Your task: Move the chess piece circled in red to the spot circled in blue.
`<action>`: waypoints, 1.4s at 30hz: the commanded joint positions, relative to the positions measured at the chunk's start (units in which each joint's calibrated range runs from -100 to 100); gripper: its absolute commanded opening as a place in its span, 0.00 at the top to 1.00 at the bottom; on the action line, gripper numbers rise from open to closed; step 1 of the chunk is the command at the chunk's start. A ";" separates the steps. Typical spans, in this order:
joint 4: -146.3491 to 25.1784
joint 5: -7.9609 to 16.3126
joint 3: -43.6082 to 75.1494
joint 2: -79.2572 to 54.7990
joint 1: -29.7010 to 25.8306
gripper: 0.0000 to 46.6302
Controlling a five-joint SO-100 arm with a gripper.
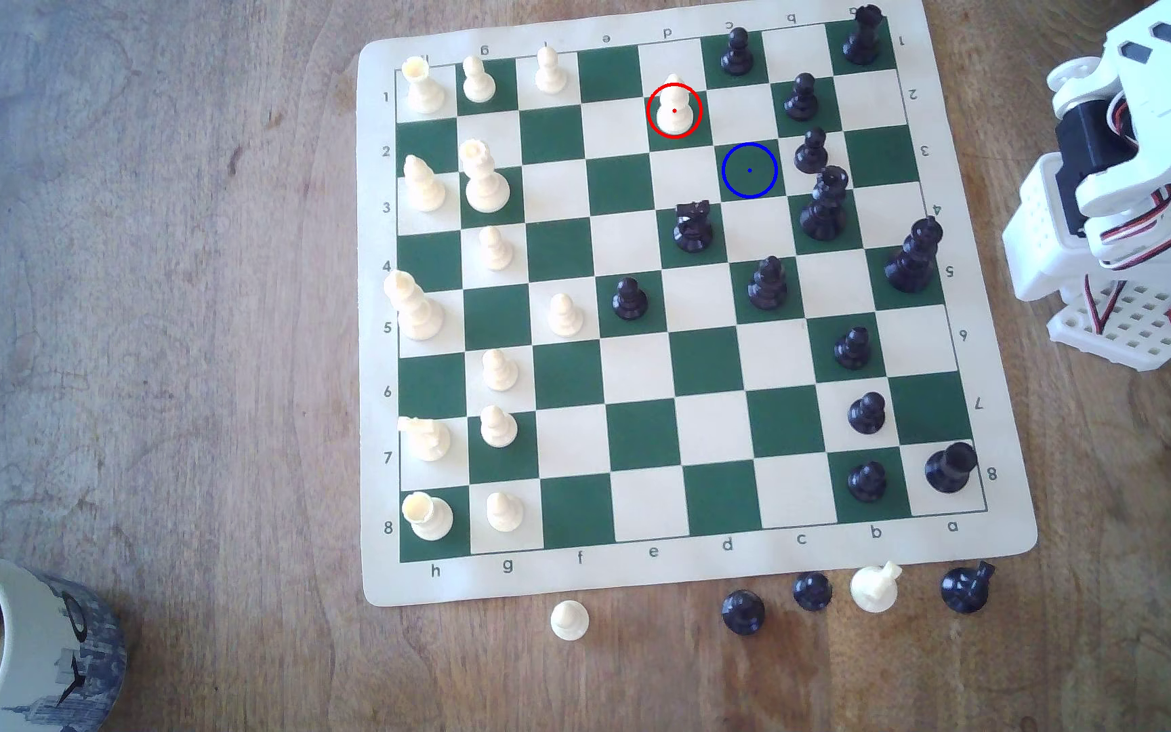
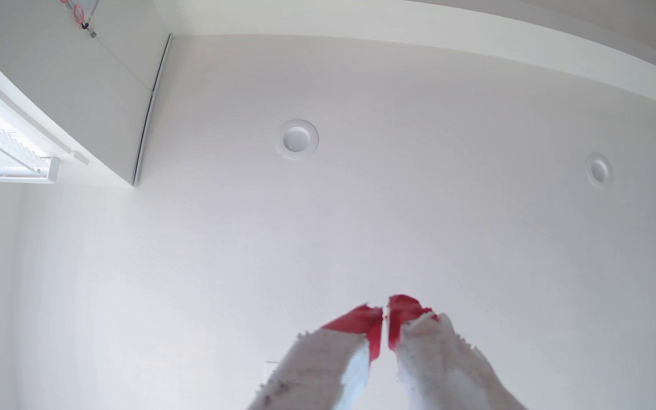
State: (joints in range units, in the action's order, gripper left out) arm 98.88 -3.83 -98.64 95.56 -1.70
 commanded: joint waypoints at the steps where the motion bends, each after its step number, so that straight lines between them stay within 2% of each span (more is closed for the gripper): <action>1: -2.82 -0.05 -1.26 0.28 9.95 1.00; 6: -24.76 -0.05 -1.26 0.28 12.45 1.00; 12: -54.74 0.20 1.27 0.28 19.33 1.00; 15: -69.07 0.29 5.72 0.28 19.57 1.00; 21: -96.02 0.34 18.23 -2.01 26.37 1.00; 25: -103.63 0.49 23.40 -8.21 26.76 1.00; 29: -106.42 3.91 26.66 -11.60 25.75 0.99; 31: -109.53 3.91 29.47 -13.39 25.12 0.98; 34: -115.84 3.91 35.18 -17.55 24.57 0.90; 36: -117.15 3.91 36.81 -19.16 24.18 0.90; 42: -136.15 3.81 52.13 -31.55 23.01 0.95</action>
State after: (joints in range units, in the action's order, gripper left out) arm -28.13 -0.02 -58.97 70.51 21.76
